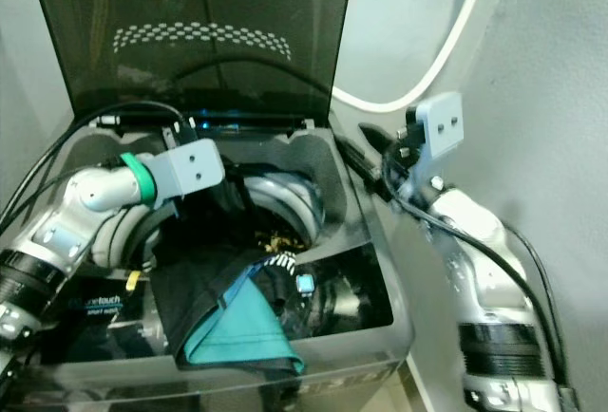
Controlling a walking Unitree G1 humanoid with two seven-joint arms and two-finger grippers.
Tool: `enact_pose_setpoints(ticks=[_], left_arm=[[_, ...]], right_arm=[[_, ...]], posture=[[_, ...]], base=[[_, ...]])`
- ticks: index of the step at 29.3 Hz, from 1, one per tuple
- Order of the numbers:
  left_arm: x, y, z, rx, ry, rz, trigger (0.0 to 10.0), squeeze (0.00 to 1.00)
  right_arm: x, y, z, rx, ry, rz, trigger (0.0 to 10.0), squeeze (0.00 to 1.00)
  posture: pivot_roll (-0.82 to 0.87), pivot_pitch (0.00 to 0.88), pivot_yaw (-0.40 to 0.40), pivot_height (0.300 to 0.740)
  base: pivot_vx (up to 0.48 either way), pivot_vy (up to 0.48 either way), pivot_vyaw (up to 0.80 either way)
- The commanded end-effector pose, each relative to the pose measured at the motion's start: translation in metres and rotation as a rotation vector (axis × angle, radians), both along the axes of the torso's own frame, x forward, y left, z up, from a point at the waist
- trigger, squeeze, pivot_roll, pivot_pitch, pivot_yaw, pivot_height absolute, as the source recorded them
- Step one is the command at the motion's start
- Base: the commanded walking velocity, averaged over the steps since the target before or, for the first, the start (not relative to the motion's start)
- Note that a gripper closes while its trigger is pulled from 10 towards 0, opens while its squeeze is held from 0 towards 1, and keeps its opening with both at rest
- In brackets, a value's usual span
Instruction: Clothes washing
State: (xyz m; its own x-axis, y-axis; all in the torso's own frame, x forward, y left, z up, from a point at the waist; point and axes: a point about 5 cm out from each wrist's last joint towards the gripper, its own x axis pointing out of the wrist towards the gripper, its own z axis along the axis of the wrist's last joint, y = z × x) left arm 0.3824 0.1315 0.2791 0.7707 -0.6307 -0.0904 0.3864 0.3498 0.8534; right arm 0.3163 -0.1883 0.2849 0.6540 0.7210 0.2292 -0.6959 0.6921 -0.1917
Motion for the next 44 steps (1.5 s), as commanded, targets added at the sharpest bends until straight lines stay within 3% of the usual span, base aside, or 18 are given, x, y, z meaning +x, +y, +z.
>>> enact_pose_setpoints(ticks=[1,2,6,11,12,14,17,23,24,26,27,31,34,38,39,40,41,44], left_arm=[[-0.001,0.001,-0.005,0.006,0.037,-0.017,10.0,0.00],[-0.003,0.001,-0.009,-0.014,0.096,-0.050,10.0,0.00],[-0.010,-0.001,-0.013,-0.109,0.253,-0.150,10.0,0.00],[-0.012,-0.001,-0.014,-0.124,0.292,-0.170,10.0,0.00],[-0.015,-0.003,-0.011,-0.171,0.331,-0.200,10.0,1.00],[-0.015,-0.003,-0.011,-0.171,0.331,-0.200,10.0,1.00],[-0.019,-0.005,0.001,-0.267,0.359,-0.260,10.0,1.00],[-0.019,-0.001,0.009,-0.282,0.332,-0.266,10.0,1.00],[-0.015,0.001,0.022,-0.328,0.250,-0.240,10.0,0.74],[-0.015,0.001,0.022,-0.328,0.250,-0.240,10.0,0.74],[-0.013,0.002,0.034,-0.396,0.185,-0.224,10.0,0.02],[-0.020,-0.002,0.077,-0.672,0.057,-0.340,10.0,0.00],[-0.027,-0.004,0.089,-0.748,0.041,-0.408,10.0,0.00],[-0.029,-0.002,0.092,-0.763,0.048,-0.373,10.0,0.00],[-0.026,0.000,0.089,-0.764,0.066,-0.314,10.0,0.00],[-0.015,0.007,0.077,-0.800,0.077,-0.107,10.0,0.00],[-0.011,0.010,0.072,-0.822,0.061,-0.016,10.0,0.00],[-0.011,0.012,0.061,-0.832,0.050,0.059,10.0,0.00]], right_arm=[[-0.007,0.007,0.002,-0.006,0.005,0.082,10.0,0.00],[-0.015,0.010,-0.002,-0.028,0.035,0.162,10.0,0.00],[-0.026,0.019,-0.016,-0.104,0.123,0.290,10.0,0.00],[-0.028,0.022,-0.019,-0.117,0.138,0.311,10.0,0.00],[-0.028,0.025,-0.022,-0.132,0.154,0.323,10.0,0.00],[-0.028,0.025,-0.022,-0.132,0.154,0.323,10.0,0.00],[-0.029,0.027,-0.024,-0.159,0.186,0.342,10.0,0.00],[-0.030,0.026,-0.024,-0.160,0.193,0.339,10.0,0.00],[-0.028,0.024,-0.025,-0.162,0.187,0.300,10.0,0.00],[-0.028,0.024,-0.025,-0.162,0.187,0.300,10.0,0.00],[-0.024,0.022,-0.025,-0.156,0.175,0.258,10.0,0.00],[-0.009,0.014,-0.021,-0.119,0.140,0.111,10.0,0.00],[-0.004,0.011,-0.018,-0.110,0.116,0.047,10.0,0.00],[0.004,0.007,-0.016,-0.110,0.089,-0.053,10.0,0.00],[0.008,0.005,-0.016,-0.104,0.078,-0.105,10.0,0.00],[0.019,0.007,-0.019,-0.080,0.060,-0.235,10.0,0.00],[0.022,0.010,-0.020,-0.067,0.053,-0.285,10.0,0.00],[0.025,0.017,-0.024,-0.011,0.058,-0.323,10.0,0.00]], posture=[[0.03,0.052,0.025,0.740],[0.03,0.053,0.025,0.740],[0.03,0.057,0.025,0.740],[0.03,0.057,0.024,0.740],[0.04,0.061,0.018,0.740],[0.04,0.061,0.018,0.740],[0.03,0.066,0.014,0.740],[0.04,0.068,0.020,0.740],[0.04,0.069,0.022,0.740],[0.04,0.069,0.022,0.740],[0.04,0.070,0.026,0.740],[0.04,0.072,0.032,0.740],[0.04,0.072,0.035,0.740],[0.04,0.072,0.038,0.740],[0.04,0.072,0.039,0.740],[0.04,0.067,0.043,0.740],[0.04,0.067,0.043,0.740],[0.04,0.067,0.037,0.740]], base=[[0.000,0.000,0.00],[0.000,0.000,0.00],[0.000,0.000,0.00],[0.000,0.000,0.00],[0.000,0.000,0.00],[0.000,0.000,0.00],[0.000,0.000,0.00],[0.000,0.000,0.00],[0.000,0.000,0.00],[0.000,0.000,0.00],[0.000,0.000,0.00],[0.000,0.000,0.00],[0.000,0.000,0.00],[0.000,0.000,0.00],[0.000,0.000,0.00],[0.000,0.000,0.00],[0.000,0.000,0.00],[0.000,0.000,0.00]])
